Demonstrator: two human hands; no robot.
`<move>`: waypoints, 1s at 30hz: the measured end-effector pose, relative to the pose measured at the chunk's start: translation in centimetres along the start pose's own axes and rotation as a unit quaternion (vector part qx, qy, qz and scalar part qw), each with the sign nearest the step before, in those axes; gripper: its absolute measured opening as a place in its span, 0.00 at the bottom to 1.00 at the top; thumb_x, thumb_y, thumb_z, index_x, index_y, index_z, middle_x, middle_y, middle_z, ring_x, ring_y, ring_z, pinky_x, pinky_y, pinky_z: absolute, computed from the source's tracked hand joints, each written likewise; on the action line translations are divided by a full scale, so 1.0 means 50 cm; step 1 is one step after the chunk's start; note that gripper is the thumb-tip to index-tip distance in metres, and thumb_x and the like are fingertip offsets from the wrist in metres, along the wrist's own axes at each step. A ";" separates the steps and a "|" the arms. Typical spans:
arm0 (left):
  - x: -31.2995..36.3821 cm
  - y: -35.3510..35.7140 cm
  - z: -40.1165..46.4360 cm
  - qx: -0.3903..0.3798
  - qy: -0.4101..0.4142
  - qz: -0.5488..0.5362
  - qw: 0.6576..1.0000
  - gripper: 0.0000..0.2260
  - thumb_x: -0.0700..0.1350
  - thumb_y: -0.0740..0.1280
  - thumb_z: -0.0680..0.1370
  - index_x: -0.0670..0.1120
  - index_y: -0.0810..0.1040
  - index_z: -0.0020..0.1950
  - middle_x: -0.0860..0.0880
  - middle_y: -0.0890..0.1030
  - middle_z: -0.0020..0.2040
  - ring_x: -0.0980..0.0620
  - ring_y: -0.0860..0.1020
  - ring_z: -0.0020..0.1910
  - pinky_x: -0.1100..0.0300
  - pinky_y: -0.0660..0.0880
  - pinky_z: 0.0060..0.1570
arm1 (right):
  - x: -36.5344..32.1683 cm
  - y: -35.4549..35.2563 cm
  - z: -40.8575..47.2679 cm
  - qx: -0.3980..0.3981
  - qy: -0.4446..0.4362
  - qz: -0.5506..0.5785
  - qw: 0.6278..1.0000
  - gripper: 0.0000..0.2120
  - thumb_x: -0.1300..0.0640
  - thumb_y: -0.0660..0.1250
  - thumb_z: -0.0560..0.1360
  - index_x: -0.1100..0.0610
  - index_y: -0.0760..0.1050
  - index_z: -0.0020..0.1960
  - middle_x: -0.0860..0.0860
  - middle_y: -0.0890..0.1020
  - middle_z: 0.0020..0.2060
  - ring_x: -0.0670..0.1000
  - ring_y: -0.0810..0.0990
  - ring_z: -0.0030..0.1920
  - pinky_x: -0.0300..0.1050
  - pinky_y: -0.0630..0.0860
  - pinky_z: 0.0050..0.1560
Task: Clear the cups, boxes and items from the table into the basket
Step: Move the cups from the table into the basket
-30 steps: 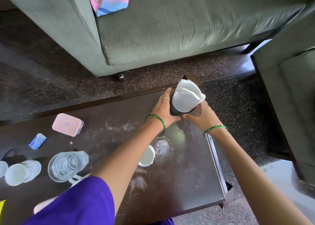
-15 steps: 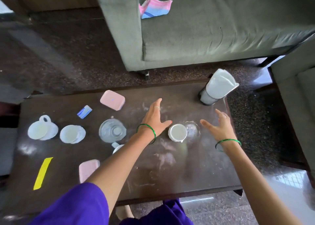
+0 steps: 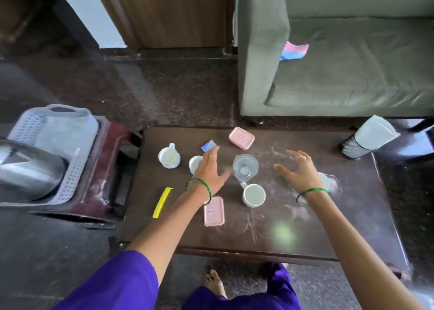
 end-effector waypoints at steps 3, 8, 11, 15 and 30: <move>-0.065 -0.068 -0.058 0.018 -0.031 -0.003 0.999 0.33 0.44 0.71 0.75 0.43 0.58 0.76 0.45 0.65 0.74 0.44 0.66 0.71 0.51 0.66 0.68 | -0.071 0.056 -0.039 -0.035 -0.027 -0.024 0.999 0.27 0.57 0.72 0.72 0.60 0.69 0.68 0.61 0.65 0.70 0.54 0.63 0.71 0.39 0.60 0.66; -0.162 -0.122 -0.136 -0.012 -0.083 0.037 0.996 0.33 0.46 0.69 0.76 0.46 0.57 0.77 0.48 0.61 0.76 0.43 0.69 0.69 0.47 0.68 0.66 | -0.145 0.150 -0.094 -0.100 -0.035 -0.057 0.993 0.27 0.55 0.71 0.71 0.60 0.70 0.67 0.58 0.67 0.69 0.55 0.67 0.68 0.38 0.61 0.64; -0.206 -0.134 -0.154 -0.031 -0.112 0.076 0.990 0.33 0.47 0.68 0.76 0.46 0.57 0.77 0.49 0.61 0.75 0.44 0.67 0.70 0.47 0.68 0.66 | -0.169 0.200 -0.115 -0.130 -0.049 -0.064 0.988 0.26 0.55 0.71 0.72 0.57 0.69 0.67 0.57 0.67 0.69 0.56 0.68 0.68 0.38 0.61 0.63; -0.251 -0.119 -0.156 -0.095 -0.136 0.135 0.977 0.34 0.49 0.68 0.76 0.46 0.56 0.78 0.50 0.59 0.77 0.45 0.66 0.71 0.47 0.68 0.67 | -0.181 0.274 -0.123 -0.182 -0.065 -0.092 0.977 0.27 0.55 0.71 0.72 0.57 0.67 0.68 0.55 0.69 0.67 0.54 0.71 0.65 0.40 0.64 0.64; -0.367 -0.134 0.081 -0.129 -0.193 0.239 0.943 0.44 0.45 0.70 0.76 0.54 0.40 0.79 0.45 0.41 0.79 0.36 0.58 0.74 0.46 0.64 0.69 | -0.208 0.541 0.099 -0.264 -0.118 -0.296 0.910 0.47 0.55 0.71 0.71 0.47 0.41 0.77 0.54 0.40 0.77 0.62 0.45 0.76 0.55 0.55 0.74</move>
Point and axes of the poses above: each hand's wrist, its own z-axis towards the middle knuckle, its own y-axis out of the palm, x = y × z, the point moved 8 cm from there along z, towards the middle knuckle
